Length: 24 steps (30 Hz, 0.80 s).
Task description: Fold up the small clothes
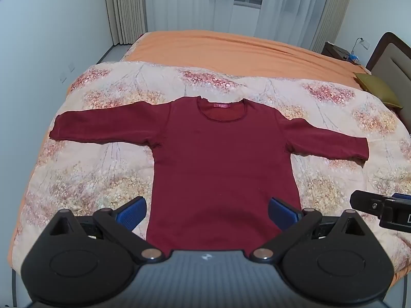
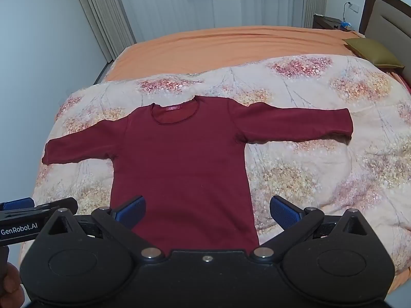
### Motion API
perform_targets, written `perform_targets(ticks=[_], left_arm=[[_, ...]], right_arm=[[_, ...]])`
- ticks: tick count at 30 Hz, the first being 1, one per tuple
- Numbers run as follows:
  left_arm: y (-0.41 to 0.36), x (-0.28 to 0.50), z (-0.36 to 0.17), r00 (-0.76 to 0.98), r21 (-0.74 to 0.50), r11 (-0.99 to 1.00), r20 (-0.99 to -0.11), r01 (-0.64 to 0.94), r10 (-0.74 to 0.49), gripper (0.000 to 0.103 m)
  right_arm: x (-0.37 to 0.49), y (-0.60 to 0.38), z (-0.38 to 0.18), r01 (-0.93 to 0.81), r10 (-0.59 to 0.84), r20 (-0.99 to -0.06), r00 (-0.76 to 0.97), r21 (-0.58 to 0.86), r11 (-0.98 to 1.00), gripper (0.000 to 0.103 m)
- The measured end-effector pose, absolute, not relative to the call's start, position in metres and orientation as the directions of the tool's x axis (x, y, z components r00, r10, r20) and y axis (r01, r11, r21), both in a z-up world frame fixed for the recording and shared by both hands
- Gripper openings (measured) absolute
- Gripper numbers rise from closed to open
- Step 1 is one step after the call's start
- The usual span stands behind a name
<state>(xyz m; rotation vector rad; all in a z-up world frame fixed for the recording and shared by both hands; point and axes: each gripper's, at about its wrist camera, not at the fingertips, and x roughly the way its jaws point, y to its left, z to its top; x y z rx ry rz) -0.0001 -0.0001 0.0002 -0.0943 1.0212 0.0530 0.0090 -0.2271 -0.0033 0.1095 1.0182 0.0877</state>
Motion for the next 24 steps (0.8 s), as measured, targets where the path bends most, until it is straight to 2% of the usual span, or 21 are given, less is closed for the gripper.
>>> perform_targets(ticks=[24], left_arm=[[-0.0043, 0.0030, -0.0023, 0.516, -0.046, 0.996, -0.857, -0.080, 0.002, 0.103]], right_arm=[[0.0104, -0.2278, -0.0028, -0.014, 0.113, -0.850, 0.515, 0.123, 0.992, 0.102]])
